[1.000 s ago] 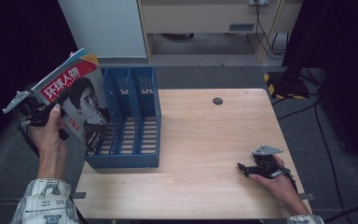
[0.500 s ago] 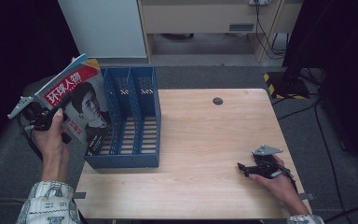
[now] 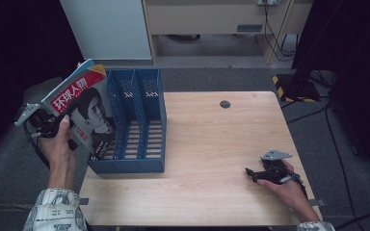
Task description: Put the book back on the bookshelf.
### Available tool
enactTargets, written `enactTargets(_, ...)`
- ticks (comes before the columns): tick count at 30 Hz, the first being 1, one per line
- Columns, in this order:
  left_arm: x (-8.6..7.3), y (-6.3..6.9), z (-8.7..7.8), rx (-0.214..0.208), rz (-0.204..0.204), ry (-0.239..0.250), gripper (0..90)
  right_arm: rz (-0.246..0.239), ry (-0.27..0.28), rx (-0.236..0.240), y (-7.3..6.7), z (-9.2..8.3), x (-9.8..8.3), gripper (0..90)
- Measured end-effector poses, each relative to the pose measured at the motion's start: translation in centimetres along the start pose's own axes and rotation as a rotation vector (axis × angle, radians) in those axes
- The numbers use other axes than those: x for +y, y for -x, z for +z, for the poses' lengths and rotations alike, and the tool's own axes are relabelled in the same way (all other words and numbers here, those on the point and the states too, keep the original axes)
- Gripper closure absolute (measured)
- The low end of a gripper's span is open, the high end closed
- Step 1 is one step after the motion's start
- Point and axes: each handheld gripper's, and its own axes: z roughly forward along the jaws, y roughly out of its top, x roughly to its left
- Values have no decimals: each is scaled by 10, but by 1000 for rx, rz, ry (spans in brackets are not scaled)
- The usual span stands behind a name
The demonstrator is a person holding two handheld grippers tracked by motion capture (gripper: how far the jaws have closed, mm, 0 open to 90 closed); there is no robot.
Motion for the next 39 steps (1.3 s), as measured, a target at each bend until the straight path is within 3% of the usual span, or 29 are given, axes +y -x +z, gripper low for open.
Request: enactTargets(39,-30,-8,2,15,-14,-14,856,0,0,0,0,0,0,156)
